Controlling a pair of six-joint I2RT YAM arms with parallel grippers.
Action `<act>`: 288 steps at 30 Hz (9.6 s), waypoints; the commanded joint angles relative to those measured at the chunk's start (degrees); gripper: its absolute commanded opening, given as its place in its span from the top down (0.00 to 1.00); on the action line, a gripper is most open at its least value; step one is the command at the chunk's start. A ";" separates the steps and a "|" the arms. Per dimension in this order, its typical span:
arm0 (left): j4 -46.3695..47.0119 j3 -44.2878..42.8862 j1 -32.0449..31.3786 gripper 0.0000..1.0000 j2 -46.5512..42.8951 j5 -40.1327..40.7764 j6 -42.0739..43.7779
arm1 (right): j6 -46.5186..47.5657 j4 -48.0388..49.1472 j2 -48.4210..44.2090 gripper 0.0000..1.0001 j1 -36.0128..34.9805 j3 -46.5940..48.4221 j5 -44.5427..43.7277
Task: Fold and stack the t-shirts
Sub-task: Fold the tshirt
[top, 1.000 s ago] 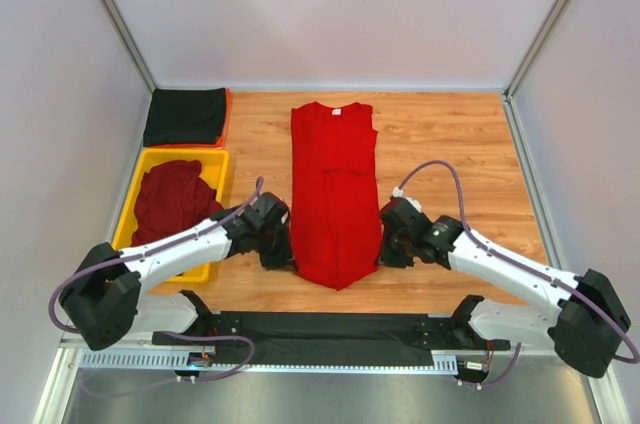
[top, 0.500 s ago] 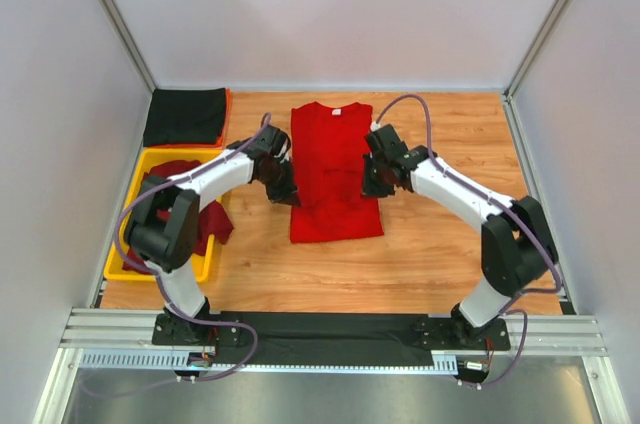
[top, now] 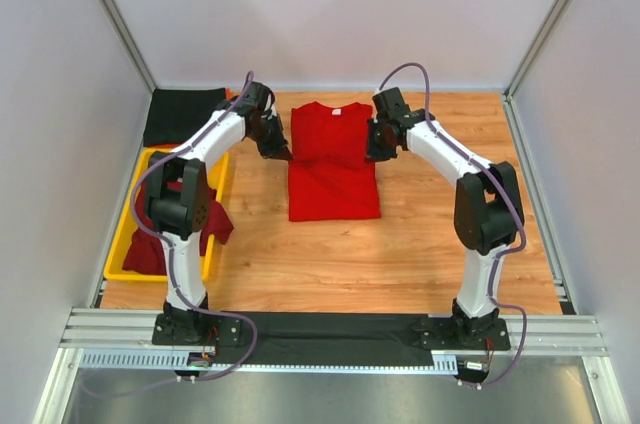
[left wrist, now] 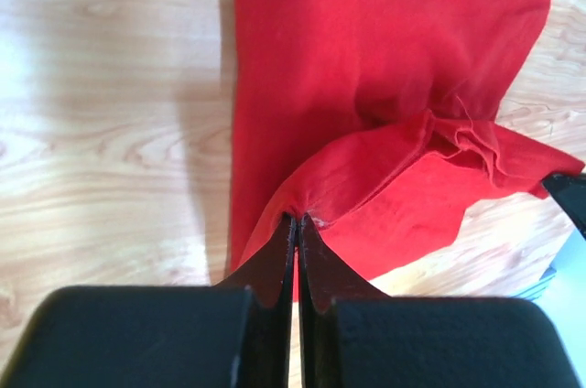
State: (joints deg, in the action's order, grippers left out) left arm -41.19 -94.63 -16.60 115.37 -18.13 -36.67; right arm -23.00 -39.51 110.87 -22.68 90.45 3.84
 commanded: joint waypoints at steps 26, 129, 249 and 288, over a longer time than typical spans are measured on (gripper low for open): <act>-3.99 -18.13 2.89 1.00 13.74 -2.35 0.89 | 3.76 2.68 11.47 1.00 5.89 12.11 8.64; 18.07 27.92 -2.30 0.60 -9.90 -9.11 4.06 | 2.88 18.59 -7.86 0.66 7.03 -26.91 20.16; 17.72 50.07 -10.56 1.00 -25.81 -1.20 -8.95 | -13.73 17.89 -35.19 1.00 4.75 -58.37 12.33; 24.14 52.18 -11.79 0.65 -22.74 -2.87 -12.99 | -19.71 18.41 -29.66 0.84 4.83 -55.83 6.80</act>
State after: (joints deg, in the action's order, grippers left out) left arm -17.58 -43.11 -27.86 91.22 -22.02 -49.36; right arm -42.85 -22.46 80.66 -17.87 35.46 13.30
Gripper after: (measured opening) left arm 0.355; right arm 0.163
